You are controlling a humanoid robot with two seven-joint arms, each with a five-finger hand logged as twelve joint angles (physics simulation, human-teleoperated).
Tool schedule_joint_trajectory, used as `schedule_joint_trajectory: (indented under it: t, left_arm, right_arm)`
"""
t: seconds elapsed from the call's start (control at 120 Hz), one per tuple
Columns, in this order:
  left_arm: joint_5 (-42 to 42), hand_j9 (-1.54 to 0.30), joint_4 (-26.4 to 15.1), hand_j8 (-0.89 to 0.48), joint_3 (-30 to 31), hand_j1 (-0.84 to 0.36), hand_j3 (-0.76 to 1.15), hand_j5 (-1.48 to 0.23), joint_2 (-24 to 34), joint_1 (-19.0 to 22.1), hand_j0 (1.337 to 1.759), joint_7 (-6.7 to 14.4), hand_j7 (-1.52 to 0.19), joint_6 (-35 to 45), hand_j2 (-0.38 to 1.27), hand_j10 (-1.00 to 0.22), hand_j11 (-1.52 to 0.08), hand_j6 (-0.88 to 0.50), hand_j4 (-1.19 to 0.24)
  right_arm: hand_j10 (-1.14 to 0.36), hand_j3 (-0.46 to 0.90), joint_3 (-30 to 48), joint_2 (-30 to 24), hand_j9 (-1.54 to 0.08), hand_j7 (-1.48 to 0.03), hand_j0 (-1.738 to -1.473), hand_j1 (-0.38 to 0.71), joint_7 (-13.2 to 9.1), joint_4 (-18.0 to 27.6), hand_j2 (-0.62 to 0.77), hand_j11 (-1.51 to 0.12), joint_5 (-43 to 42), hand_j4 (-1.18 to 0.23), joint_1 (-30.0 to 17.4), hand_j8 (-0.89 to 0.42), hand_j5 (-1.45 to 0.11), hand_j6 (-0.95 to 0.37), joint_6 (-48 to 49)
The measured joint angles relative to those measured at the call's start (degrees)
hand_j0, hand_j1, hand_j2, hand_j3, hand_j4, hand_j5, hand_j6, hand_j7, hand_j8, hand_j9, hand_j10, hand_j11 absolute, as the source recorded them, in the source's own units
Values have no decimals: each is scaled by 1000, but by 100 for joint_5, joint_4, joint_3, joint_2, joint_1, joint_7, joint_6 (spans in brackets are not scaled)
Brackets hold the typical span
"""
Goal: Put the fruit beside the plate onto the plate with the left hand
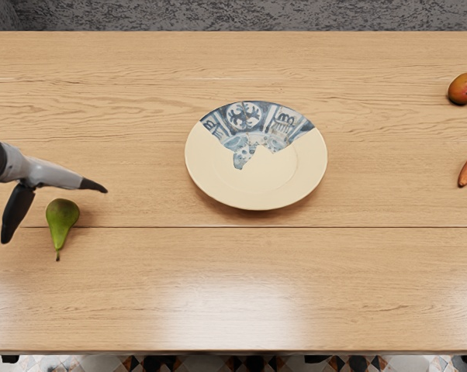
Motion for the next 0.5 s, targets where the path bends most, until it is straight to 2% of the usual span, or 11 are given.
schedule_joint_trajectory:
  t: [0.283, 0.5]
  left_arm:
    - [24, -10, 16, -12, 401, 340, 0, -11, -32, 133, 1658, 4, -11, 945, 2, -11, -10, -12, -11]
    - [36, -121, 22, -97, 554, 238, 0, -122, -2, 212, 1658, 46, -122, 1371, 20, -96, -121, -98, -97]
  right_arm:
    - [-29, 0, -2, 0, -38, -38, -1658, -314, -1, 0, -6, -38, 0, -30, 0, -30, -38, -30, 0]
    - [-29, 0, -2, 0, -38, -38, -1658, -314, -1, 0, -6, -38, 0, -30, 0, -30, -38, -30, 0]
